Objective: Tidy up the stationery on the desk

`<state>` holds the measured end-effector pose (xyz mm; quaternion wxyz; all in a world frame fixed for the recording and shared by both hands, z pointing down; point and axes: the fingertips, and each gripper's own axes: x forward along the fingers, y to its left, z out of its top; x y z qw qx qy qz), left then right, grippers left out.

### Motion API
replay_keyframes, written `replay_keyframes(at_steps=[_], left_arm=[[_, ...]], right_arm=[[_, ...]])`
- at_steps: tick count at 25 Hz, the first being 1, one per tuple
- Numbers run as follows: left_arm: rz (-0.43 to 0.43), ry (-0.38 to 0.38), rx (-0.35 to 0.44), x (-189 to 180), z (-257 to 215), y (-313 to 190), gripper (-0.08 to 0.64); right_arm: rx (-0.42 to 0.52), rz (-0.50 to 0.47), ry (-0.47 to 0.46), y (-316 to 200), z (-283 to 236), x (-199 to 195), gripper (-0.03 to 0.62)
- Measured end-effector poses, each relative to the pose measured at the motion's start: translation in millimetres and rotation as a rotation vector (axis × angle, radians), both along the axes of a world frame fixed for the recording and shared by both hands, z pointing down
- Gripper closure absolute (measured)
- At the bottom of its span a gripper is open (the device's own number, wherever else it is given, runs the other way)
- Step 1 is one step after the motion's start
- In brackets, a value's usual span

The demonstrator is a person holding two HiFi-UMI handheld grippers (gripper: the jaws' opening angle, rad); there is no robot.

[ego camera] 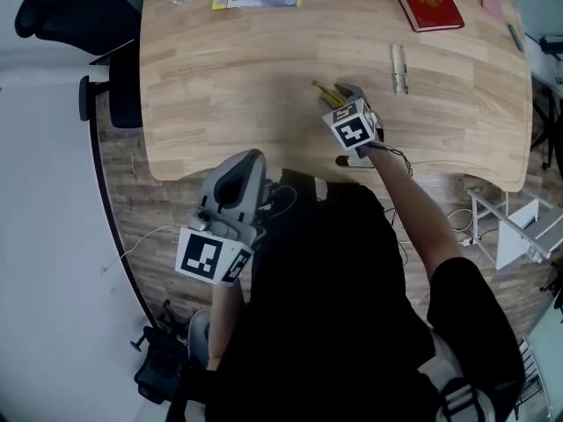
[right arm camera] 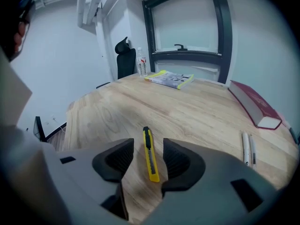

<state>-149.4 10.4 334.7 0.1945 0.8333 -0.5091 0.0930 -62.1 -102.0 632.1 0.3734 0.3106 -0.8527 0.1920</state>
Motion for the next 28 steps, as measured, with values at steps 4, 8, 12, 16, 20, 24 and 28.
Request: replay_keyframes(at_steps=[4, 8, 12, 16, 20, 24, 28], left_arm=[[-0.003, 0.006, 0.001, -1.1, -1.0, 0.8, 0.523], [-0.003, 0.007, -0.001, -2.8, -0.7, 2.4, 0.523], [-0.004, 0.006, -0.003, -4.5, -0.1, 3.2, 0.523], [-0.002, 0.005, -0.006, -4.4, 0.2, 2.5, 0.523], [0.002, 0.004, -0.005, -2.1, -0.5, 2.5, 0.523], [0.004, 0.004, -0.005, -0.7, -0.2, 2.2, 0.523], [0.004, 0.003, -0.004, 0.7, 0.0, 1.6, 0.523]], right_arm=[[-0.02, -0.011, 0.032, 2.6, 12.1, -0.7, 0.387], [-0.024, -0.008, 0.046, 3.8, 18.1, -1.2, 0.389], [-0.019, -0.009, 0.064, 4.5, 21.0, -1.2, 0.435], [-0.02, -0.014, 0.075, 5.6, 23.2, -1.1, 0.454], [-0.014, -0.004, 0.076, 4.7, 23.2, 0.3, 0.515], [-0.013, 0.008, 0.072, 3.7, 23.4, 2.2, 0.515], [-0.015, 0.015, 0.059, 3.1, 19.5, 4.2, 0.515]])
